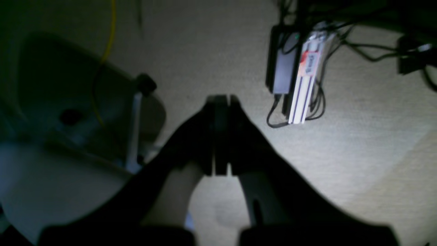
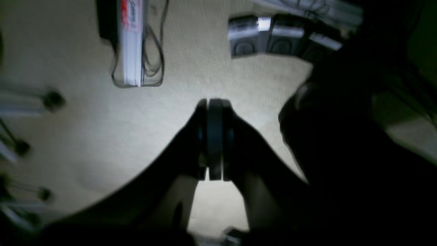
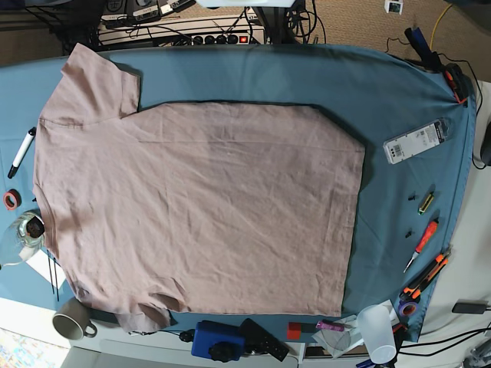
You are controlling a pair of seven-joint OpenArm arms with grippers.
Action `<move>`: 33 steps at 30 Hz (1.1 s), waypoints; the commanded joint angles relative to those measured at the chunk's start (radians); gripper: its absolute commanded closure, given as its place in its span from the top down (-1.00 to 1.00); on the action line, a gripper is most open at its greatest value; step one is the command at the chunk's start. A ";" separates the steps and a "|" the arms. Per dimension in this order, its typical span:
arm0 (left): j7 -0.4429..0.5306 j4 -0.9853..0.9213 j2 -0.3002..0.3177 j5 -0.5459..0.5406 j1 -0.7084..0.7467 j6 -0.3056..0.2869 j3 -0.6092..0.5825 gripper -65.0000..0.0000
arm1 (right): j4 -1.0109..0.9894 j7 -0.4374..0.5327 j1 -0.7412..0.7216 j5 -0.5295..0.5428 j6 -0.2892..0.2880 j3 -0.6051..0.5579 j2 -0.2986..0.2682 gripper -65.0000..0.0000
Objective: Fold the T-shirt properly
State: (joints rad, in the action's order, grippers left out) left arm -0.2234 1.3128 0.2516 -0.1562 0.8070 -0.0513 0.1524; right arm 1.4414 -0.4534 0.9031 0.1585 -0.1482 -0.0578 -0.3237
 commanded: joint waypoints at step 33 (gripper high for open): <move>-0.128 0.935 0.003 0.048 0.106 0.129 0.003 -1.00 | 0.777 -0.228 0.084 0.184 -0.143 0.662 0.025 -1.00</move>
State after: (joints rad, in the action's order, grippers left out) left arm -0.3676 2.2299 0.2497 -0.1143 0.9028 0.0753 0.1520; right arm 2.2028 -0.6991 0.9771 0.3389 -0.2962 0.5938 -0.2943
